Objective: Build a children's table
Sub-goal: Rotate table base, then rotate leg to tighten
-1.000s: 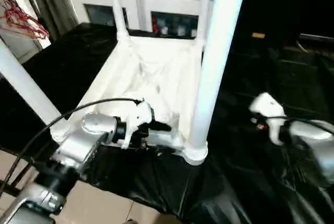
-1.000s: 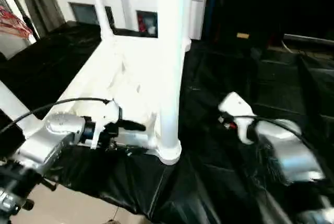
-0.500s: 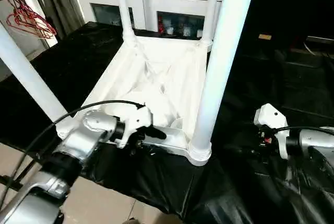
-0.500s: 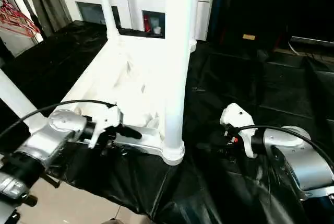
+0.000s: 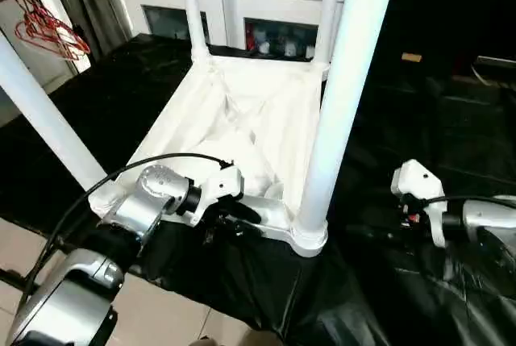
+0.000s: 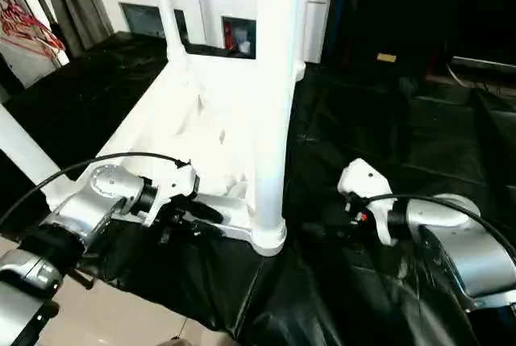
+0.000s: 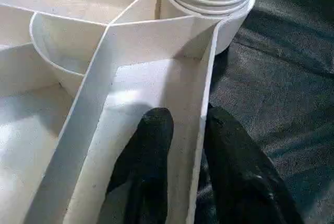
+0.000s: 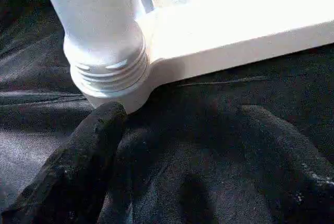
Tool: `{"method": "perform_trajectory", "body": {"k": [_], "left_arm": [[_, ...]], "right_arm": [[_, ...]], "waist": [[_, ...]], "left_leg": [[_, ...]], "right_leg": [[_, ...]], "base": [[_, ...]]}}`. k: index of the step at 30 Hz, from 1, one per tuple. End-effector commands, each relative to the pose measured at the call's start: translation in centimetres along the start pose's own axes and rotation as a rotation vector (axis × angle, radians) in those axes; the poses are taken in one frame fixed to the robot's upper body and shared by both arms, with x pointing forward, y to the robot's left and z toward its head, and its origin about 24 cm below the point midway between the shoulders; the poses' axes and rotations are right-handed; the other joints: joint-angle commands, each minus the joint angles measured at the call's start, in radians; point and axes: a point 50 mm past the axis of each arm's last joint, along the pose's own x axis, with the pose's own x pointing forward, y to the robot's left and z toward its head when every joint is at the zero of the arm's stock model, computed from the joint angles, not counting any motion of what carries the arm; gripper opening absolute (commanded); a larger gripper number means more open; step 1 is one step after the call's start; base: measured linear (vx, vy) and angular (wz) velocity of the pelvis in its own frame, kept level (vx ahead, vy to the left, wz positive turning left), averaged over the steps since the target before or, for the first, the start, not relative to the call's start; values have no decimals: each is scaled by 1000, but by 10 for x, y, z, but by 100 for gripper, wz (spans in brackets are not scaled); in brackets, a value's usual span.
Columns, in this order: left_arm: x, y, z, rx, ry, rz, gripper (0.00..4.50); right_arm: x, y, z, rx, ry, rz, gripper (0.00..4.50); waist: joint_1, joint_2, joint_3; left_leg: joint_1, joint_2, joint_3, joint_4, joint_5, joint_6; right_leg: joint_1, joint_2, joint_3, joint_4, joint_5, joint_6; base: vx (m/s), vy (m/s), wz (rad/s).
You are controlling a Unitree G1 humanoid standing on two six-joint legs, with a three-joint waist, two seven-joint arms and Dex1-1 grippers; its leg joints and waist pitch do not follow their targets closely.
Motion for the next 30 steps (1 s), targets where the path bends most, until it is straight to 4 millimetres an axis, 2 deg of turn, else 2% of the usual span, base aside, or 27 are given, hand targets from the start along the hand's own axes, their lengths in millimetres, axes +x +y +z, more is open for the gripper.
{"method": "perform_trajectory", "body": {"k": [1,3,5,6,8,9,11,13,14,15,17,18,22,23,25,27,30], "left_arm": [[-1,1,-3,-5,33,-2,90],[-1,3,-4,-25,32,16,61],[-2,3,-4,-49,16,31,51],[-2,3,-4,-77,-2,46,51],[-4,3,-6,-136,-30,75,20],[-4,1,-8,-143,-33,89,20],[-1,-4,-14,-172,-24,104,13],[3,-12,-22,-207,2,140,9],[5,-14,-24,-221,10,161,1],[5,-15,-25,-228,13,178,1],[8,-16,-27,-245,18,209,1],[14,-21,-26,-269,5,255,1],[23,-25,-19,-249,-39,288,1],[25,-24,-16,-234,-48,292,1],[28,-23,-8,-193,-71,305,1],[29,-22,-5,-185,-72,316,1],[30,-19,-1,-174,-61,324,1]], "right_arm": [[-2,1,5,-16,-12,-4,377],[-1,2,5,-12,-16,2,377],[0,3,5,-7,-19,7,377],[1,3,5,-1,-22,10,377],[3,2,4,19,-23,10,394],[4,0,3,20,-23,-1,394],[7,-3,3,32,-43,-25,411],[11,-7,5,55,-76,-53,414],[11,-8,5,62,-81,-54,443],[12,-8,5,66,-85,-53,443],[13,-8,6,70,-91,-47,443],[17,-6,7,68,-101,-34,443],[30,-5,10,11,-122,-60,443],[35,-3,12,-3,-129,-61,443],[53,-1,16,-13,-165,-76,443],[59,-1,18,-16,-177,-84,443],[71,-6,22,-22,-171,-131,443]], "waist": [[6,-14,-65],[6,-15,-65],[9,-14,-64],[8,-18,-63],[7,-21,-61],[7,-21,-62],[-2,-22,-62],[-14,-30,-60],[-19,-26,-59],[-19,-24,-61],[-21,-24,-59],[-22,-34,-60],[-33,-31,-58],[-36,-39,-55],[-43,-42,-56],[-41,-41,-56],[-42,-40,-57]], "left_leg": [[3,31,-8,-63,-198,48],[4,31,-7,-63,-201,50],[5,31,-8,-64,-203,50],[5,31,-8,-64,-204,49],[3,30,-9,-66,-210,48],[2,31,-11,-66,-207,47],[1,31,-13,-67,-209,45],[-2,29,-11,-67,-201,48],[-4,27,-11,-67,-198,50],[1,29,-10,-66,-202,49],[3,24,-7,-64,-203,58],[1,26,-7,-64,-198,58],[4,23,-7,-65,-202,60],[2,21,-6,-65,-208,62],[-2,17,-7,-65,-218,57],[2,20,-9,-68,-224,53],[5,23,-10,-71,-229,51]], "right_leg": [[60,-64,41,-90,-316,-170],[59,-64,41,-91,-323,-171],[59,-66,41,-92,-347,-166],[59,-66,41,-92,-350,-165],[60,-68,39,-95,-393,-155],[62,-68,39,-93,-393,-152],[60,-71,39,-92,-406,-148],[60,-68,38,-94,-411,-143],[60,-67,36,-96,-421,-140],[57,-66,37,-94,-418,-140],[55,-62,38,-100,-447,-126],[57,-64,38,-99,-442,-126],[49,-60,36,-106,-484,-108],[47,-59,35,-108,-503,-98],[47,-61,32,-113,-548,-73],[43,-61,33,-115,-554,-65],[40,-60,36,-109,-527,-77]], "base": [[0,0,0],[0,0,0],[0,0,0],[0,0,0],[0,0,0],[0,0,0],[0,0,0],[0,0,0],[0,0,0],[0,0,0],[0,0,0],[0,0,0],[0,0,0],[0,0,0],[0,0,0],[0,0,0],[0,0,0]]}}
